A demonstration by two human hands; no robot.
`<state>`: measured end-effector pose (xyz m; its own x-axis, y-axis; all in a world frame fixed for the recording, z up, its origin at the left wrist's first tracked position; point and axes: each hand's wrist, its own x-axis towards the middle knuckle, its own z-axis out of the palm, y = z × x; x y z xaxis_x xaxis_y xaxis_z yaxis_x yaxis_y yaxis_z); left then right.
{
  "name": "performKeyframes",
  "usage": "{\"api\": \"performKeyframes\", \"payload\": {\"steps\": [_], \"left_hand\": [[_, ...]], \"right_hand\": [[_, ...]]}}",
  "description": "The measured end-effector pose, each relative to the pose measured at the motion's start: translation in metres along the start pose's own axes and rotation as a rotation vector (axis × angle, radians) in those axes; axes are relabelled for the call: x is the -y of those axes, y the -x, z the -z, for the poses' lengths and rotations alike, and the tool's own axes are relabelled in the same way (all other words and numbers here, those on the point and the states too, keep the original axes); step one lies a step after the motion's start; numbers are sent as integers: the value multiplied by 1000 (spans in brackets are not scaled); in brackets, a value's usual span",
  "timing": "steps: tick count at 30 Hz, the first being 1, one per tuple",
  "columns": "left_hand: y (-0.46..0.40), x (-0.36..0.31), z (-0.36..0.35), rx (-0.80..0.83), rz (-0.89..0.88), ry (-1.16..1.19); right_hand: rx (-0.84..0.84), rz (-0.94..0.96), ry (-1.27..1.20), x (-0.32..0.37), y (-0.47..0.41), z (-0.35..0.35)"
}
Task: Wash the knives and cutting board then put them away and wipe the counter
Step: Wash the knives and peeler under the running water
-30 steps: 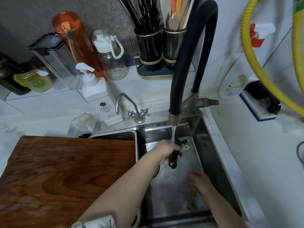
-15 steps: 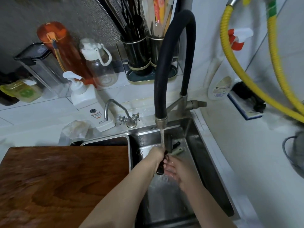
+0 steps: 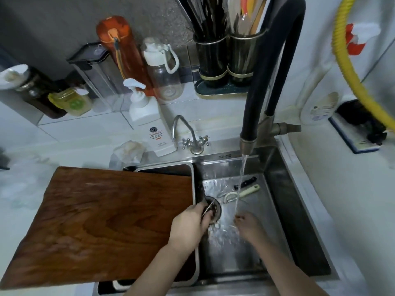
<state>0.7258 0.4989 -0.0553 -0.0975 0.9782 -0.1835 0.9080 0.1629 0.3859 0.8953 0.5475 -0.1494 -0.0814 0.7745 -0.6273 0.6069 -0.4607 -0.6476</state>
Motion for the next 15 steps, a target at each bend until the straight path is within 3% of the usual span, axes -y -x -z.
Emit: {"api": "performKeyframes", "payload": {"steps": [4, 9, 15], "left_hand": [[24, 39, 12, -143, 101, 153], [45, 81, 12, -143, 352, 309], [39, 105, -15, -144, 414, 383]], "right_hand": [[75, 17, 353, -18, -5, -5], [72, 37, 361, -9, -8, -10], [84, 126, 358, 0, -30, -19]]}}
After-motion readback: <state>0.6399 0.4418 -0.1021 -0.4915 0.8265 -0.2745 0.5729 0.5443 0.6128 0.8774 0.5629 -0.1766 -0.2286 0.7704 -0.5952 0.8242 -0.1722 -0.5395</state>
